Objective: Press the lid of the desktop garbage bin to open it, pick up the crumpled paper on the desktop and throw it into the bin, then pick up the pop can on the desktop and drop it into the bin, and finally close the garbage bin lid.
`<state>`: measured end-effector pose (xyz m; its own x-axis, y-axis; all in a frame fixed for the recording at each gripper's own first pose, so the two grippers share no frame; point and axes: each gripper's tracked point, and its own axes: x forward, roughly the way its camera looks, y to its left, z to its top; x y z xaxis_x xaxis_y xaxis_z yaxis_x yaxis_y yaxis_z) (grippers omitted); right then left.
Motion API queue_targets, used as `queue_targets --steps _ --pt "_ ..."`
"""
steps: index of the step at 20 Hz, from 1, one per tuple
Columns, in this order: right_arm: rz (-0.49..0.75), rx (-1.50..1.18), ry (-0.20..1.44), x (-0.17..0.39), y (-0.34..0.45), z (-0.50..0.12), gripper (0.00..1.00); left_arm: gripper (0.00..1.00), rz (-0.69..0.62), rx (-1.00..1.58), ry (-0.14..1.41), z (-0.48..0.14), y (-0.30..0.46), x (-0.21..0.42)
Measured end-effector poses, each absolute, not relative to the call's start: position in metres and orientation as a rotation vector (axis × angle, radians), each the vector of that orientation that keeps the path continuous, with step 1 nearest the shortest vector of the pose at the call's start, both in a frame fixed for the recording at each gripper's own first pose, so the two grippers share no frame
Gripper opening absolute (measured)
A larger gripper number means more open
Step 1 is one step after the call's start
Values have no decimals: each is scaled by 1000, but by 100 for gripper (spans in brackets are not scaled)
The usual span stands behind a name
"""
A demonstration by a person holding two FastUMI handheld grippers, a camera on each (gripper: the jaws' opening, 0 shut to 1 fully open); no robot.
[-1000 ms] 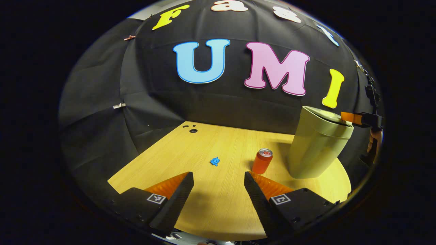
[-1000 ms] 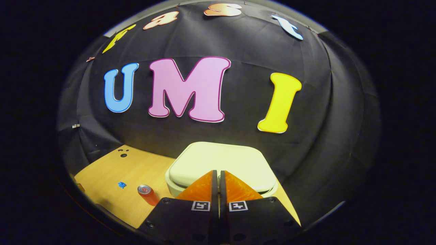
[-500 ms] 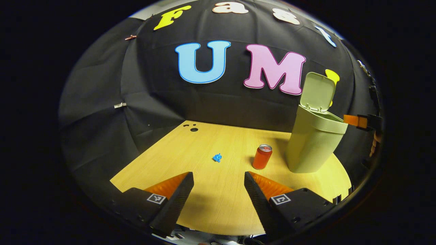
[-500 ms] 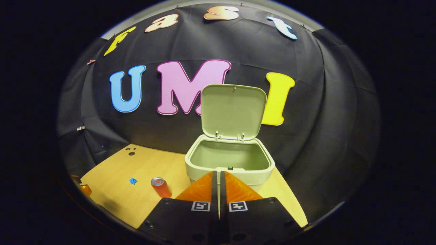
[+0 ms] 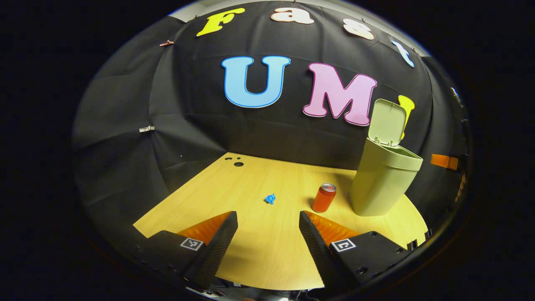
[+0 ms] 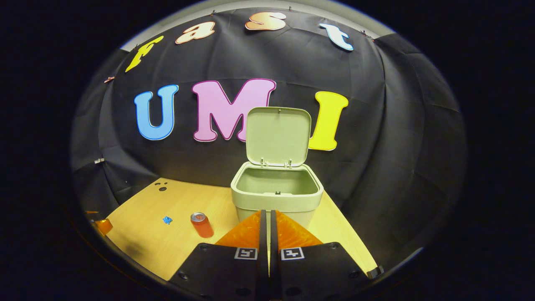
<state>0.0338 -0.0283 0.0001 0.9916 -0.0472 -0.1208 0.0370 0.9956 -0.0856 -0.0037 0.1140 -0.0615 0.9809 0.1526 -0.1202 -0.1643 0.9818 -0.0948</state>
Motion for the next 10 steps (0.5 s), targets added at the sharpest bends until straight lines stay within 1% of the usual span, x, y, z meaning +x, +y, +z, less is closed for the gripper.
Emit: queue_targets --steps 2,3,4,5,8,9,10 --pt "-35 -63 118 37 -24 -1 5 95 172 -103 112 -60 123 5" --pt "-29 -51 119 40 -21 -4 6 95 181 -99 113 -61 128 13" --pt "-28 -49 129 42 -20 -9 10 95 192 -96 121 -60 133 20" --pt "-19 -49 143 45 -18 -16 10 95 195 -95 124 -61 137 28" --pt "14 -70 178 50 -15 -35 33 95 180 -69 147 -69 141 61" --pt "17 -80 194 50 -17 -44 36 95 183 -55 164 -72 144 72" --pt "28 -84 211 53 -16 -53 46 95 180 -50 170 -73 146 83"
